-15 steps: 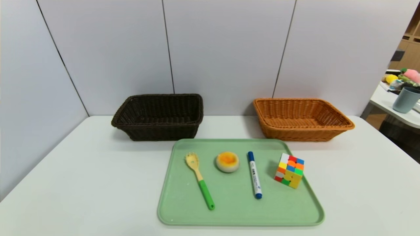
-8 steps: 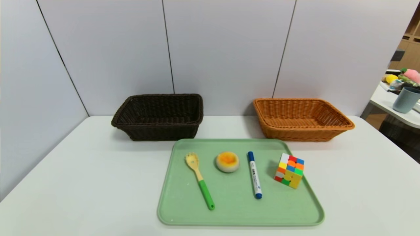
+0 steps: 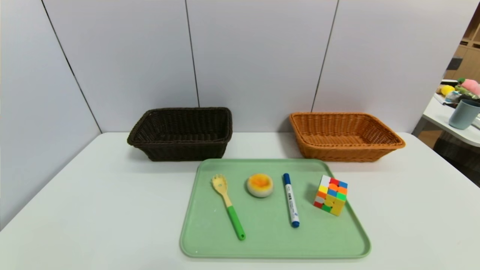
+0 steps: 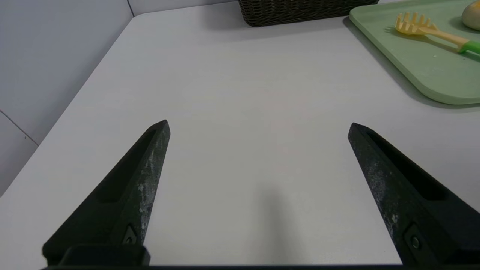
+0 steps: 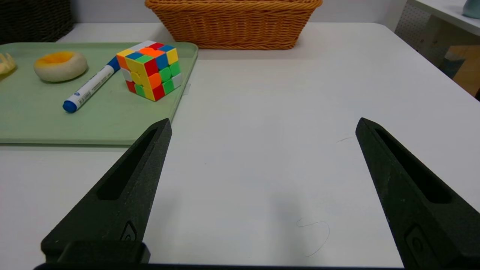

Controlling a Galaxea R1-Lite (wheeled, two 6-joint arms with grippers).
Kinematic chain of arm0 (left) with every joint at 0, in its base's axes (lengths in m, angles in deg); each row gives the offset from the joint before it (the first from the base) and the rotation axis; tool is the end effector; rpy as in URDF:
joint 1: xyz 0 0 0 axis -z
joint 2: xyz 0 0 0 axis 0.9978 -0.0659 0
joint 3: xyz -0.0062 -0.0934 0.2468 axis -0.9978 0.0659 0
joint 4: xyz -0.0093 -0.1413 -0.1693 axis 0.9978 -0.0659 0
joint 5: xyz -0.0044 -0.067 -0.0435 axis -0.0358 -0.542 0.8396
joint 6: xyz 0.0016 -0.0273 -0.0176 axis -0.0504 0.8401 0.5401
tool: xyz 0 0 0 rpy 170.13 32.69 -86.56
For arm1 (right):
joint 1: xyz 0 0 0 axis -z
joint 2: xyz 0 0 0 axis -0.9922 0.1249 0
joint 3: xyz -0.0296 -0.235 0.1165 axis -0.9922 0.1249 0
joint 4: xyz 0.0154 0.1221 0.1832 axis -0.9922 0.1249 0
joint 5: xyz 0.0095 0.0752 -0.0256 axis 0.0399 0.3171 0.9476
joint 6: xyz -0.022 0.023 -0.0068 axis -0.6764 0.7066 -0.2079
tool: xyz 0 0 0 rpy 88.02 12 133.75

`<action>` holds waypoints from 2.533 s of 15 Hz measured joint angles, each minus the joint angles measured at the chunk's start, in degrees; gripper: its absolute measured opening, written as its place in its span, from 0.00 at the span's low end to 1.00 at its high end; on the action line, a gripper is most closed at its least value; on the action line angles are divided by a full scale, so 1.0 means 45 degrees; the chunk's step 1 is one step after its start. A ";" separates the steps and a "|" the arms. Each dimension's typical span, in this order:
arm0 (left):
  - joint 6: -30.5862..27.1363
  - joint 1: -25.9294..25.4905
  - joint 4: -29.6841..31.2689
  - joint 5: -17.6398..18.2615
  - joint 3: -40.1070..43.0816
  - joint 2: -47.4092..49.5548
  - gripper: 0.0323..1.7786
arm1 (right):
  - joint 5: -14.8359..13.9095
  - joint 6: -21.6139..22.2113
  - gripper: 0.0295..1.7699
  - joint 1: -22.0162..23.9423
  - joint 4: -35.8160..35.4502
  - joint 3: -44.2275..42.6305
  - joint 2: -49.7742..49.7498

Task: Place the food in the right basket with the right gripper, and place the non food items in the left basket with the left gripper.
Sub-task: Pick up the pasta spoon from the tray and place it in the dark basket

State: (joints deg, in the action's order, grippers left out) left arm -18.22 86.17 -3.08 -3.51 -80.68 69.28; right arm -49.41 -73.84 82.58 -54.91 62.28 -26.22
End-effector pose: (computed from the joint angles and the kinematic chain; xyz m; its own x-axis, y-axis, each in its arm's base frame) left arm 0.0559 -0.0014 0.0751 0.9990 -0.0438 -0.0039 0.0439 0.9960 0.0772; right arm 0.0559 0.0002 0.0759 1.0000 0.0042 0.0038 -0.0042 1.0000 -0.0032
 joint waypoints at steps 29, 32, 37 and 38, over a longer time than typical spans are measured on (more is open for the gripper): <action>-0.1219 0.1203 -0.3565 0.2002 -0.7778 -1.0980 0.95 | 0.2625 -0.0748 0.96 -0.0675 0.4841 -0.8170 0.9528; -0.1249 0.2167 -0.3552 0.2059 -0.8263 -1.2229 0.95 | 0.3142 -0.1482 0.96 -0.1317 0.4743 -0.8433 1.1169; -0.1284 0.3654 -0.3473 0.2034 -0.9536 -1.4461 0.95 | 0.3470 -0.1734 0.96 -0.2641 0.4660 -0.8815 1.2922; -0.1260 0.3936 -0.3487 0.2040 -0.9850 -1.4802 0.95 | 0.3465 -0.1704 0.96 -0.2687 0.4665 -0.8924 1.3131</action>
State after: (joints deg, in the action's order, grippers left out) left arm -23.89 103.89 -18.77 5.67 -125.01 2.67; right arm -33.81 -81.51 70.49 -33.92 22.13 32.87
